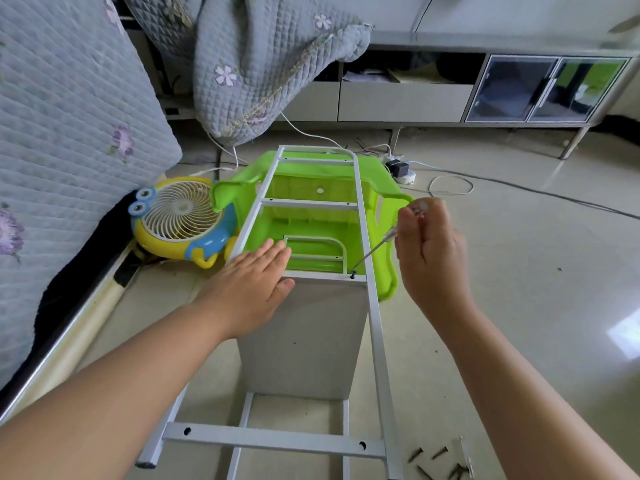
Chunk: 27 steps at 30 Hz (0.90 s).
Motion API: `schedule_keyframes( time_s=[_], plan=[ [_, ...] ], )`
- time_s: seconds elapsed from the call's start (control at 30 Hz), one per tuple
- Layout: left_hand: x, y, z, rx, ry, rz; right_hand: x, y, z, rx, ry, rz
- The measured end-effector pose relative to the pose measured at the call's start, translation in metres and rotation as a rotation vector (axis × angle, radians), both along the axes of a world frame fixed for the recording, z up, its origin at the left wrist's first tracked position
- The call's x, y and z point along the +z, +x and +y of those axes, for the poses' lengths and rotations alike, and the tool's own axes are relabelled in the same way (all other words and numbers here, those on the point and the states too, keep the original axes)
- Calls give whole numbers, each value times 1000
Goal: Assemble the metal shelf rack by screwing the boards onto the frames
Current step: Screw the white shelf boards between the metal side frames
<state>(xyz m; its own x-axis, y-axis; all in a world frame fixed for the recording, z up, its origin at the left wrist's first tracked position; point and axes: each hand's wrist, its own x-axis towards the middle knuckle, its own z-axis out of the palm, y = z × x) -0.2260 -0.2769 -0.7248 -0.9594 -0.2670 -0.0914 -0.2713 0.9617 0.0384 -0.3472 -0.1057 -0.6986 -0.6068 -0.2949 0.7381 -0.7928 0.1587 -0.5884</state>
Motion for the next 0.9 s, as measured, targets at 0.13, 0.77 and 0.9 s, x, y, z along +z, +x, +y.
schedule_keyframes(
  time_s=[0.13, 0.77, 0.9],
  plan=[
    [-1, 0, 0, 6, 4, 0, 2, 2, -1, -4, 44, 32],
    [-1, 4, 3, -3, -21, 29, 36, -2, -4, 34, 426, 26],
    [-1, 4, 3, -7, -26, 34, 32, 0, -3, 48, 335, 52]
  ],
)
